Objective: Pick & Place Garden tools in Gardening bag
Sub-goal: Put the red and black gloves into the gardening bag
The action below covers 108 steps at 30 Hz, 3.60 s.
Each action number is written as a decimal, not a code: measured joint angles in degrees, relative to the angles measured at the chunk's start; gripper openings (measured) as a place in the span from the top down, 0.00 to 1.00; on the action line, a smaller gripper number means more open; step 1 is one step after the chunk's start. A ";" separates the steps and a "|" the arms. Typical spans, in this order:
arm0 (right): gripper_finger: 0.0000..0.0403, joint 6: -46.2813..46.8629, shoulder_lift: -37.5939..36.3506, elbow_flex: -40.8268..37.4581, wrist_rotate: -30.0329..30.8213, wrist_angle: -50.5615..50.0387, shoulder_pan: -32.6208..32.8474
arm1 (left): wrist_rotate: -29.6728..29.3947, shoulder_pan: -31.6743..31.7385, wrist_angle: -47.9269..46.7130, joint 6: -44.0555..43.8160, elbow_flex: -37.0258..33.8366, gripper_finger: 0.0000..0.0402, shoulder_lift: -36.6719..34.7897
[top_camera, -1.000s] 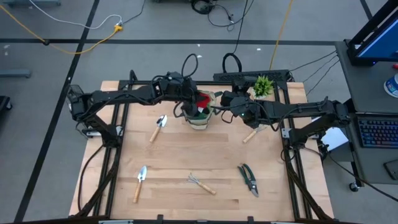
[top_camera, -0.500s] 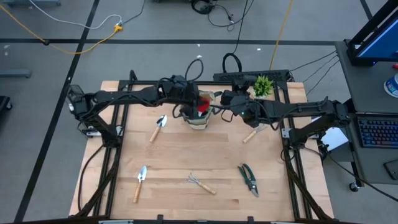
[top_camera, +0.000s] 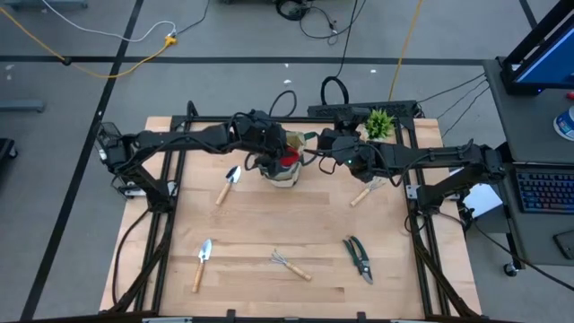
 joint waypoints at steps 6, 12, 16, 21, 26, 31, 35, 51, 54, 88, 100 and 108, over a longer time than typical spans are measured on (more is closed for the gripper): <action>1.00 0.00 0.00 0.00 0.02 0.00 0.00 | -0.01 0.30 -1.53 1.39 0.00 0.93 0.00; 1.00 0.00 0.00 0.00 0.20 0.00 0.02 | -0.63 0.30 -0.89 1.60 0.00 0.93 0.44; 1.00 0.00 0.00 0.00 0.21 0.02 0.09 | -1.47 0.30 -0.65 1.47 0.00 0.93 2.31; 1.00 0.00 0.00 0.00 0.29 0.42 0.11 | -2.75 0.19 -0.34 0.20 -0.07 0.93 4.38; 1.00 -0.07 0.00 0.00 0.28 1.01 0.11 | -4.85 0.25 0.08 0.05 -0.07 0.91 4.50; 1.00 -0.22 0.00 0.00 0.28 2.04 0.11 | -4.95 0.23 0.02 0.42 -0.07 0.93 4.51; 1.00 -1.78 0.00 0.00 0.31 3.62 0.11 | -5.09 0.23 0.08 0.25 0.00 0.92 5.45; 1.00 -2.14 0.00 0.00 0.32 3.74 0.11 | -6.81 0.34 0.55 2.96 0.00 0.84 5.79; 1.00 -2.14 0.00 0.00 0.31 3.74 0.11 | -6.83 0.34 0.55 3.72 0.00 0.83 5.79; 1.00 -2.82 0.00 0.00 0.37 3.56 0.14 | -12.68 -1.41 -4.62 1.85 0.00 0.48 1.36; 1.00 -2.43 0.00 0.00 0.35 3.67 0.14 | -13.15 -1.25 -5.36 1.01 0.09 0.80 3.28; 1.00 -2.45 -0.01 0.00 0.39 3.69 0.13 | -11.30 -0.93 -5.60 1.29 0.10 0.94 5.49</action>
